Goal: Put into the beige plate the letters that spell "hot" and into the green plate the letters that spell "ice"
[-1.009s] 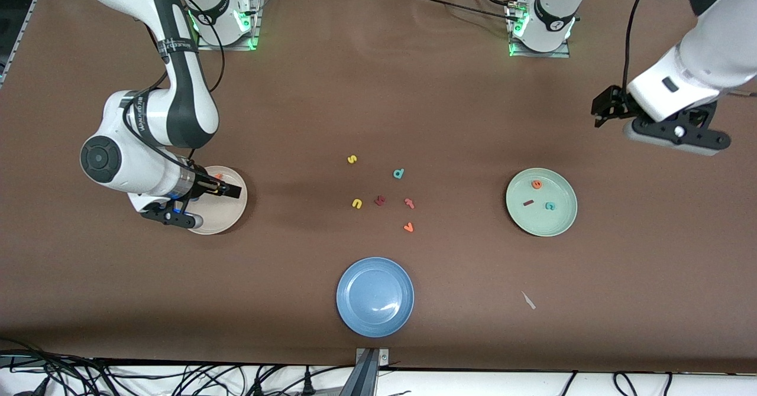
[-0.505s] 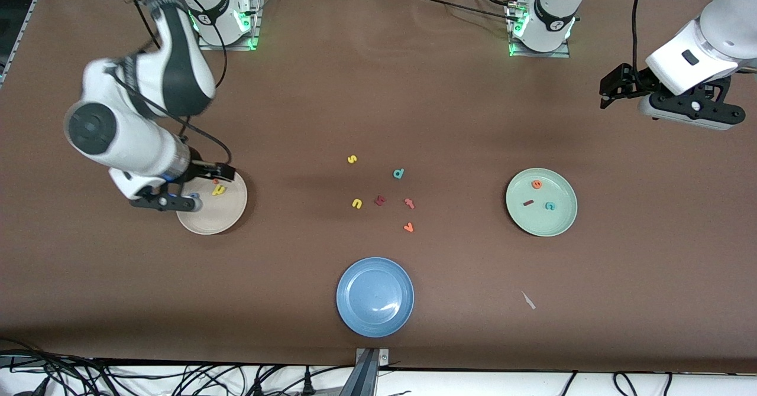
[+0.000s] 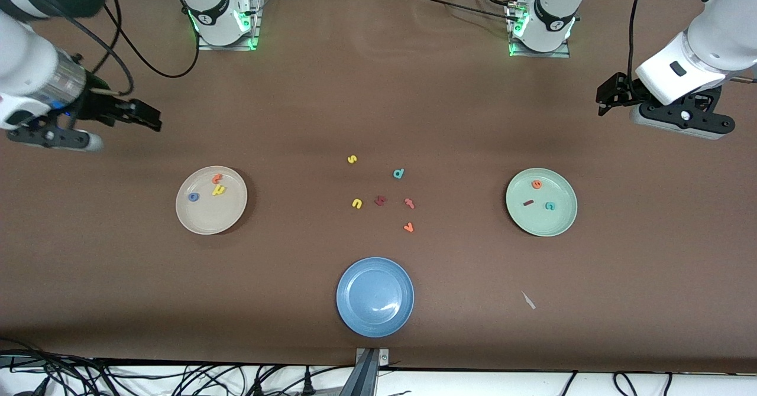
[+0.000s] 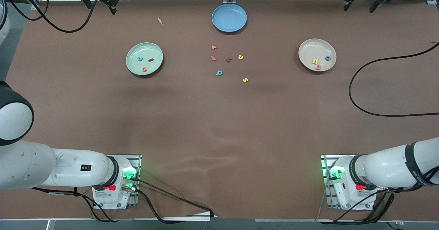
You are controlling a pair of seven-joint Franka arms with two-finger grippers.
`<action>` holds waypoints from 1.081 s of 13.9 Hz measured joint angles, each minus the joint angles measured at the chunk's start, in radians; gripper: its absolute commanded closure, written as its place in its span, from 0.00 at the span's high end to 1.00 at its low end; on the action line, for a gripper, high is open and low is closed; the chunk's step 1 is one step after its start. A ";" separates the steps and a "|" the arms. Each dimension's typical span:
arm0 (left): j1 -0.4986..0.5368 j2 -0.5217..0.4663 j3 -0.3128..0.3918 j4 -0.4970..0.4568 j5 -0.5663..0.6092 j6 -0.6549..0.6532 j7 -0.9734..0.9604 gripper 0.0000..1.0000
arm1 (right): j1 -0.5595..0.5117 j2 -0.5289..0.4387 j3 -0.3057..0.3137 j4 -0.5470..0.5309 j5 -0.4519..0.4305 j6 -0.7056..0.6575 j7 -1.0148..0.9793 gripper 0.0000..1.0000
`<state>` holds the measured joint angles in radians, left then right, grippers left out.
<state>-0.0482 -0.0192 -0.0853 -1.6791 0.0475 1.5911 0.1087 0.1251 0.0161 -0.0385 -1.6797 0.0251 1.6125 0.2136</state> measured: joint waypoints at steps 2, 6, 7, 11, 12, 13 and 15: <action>-0.011 0.000 0.022 0.007 -0.002 0.000 0.002 1.00 | -0.034 -0.043 0.000 -0.002 0.000 -0.028 -0.003 1.00; -0.003 0.000 0.033 0.010 -0.045 -0.007 0.002 1.00 | -0.039 -0.055 0.004 -0.015 0.000 -0.022 -0.004 1.00; 0.001 0.000 0.036 0.010 -0.059 -0.016 0.002 1.00 | -0.039 -0.054 0.005 -0.017 0.000 -0.016 -0.004 1.00; 0.014 -0.001 0.038 0.010 -0.060 -0.036 -0.010 1.00 | -0.039 -0.050 0.007 -0.022 0.000 -0.008 -0.004 1.00; 0.016 -0.001 0.038 0.010 -0.060 -0.037 -0.016 1.00 | -0.039 -0.045 0.007 -0.024 0.000 -0.009 -0.004 1.00; 0.021 -0.001 0.038 0.010 -0.060 -0.037 -0.019 1.00 | -0.039 -0.037 0.008 -0.025 0.000 -0.009 -0.004 1.00; 0.033 -0.001 0.037 0.011 -0.060 -0.038 -0.020 1.00 | -0.039 -0.020 0.011 -0.026 0.000 -0.009 -0.004 1.00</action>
<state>-0.0153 -0.0201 -0.0479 -1.6685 -0.0125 1.5533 0.0888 0.0863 -0.0039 -0.0271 -1.7054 0.0251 1.6038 0.2098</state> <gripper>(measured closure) 0.000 0.000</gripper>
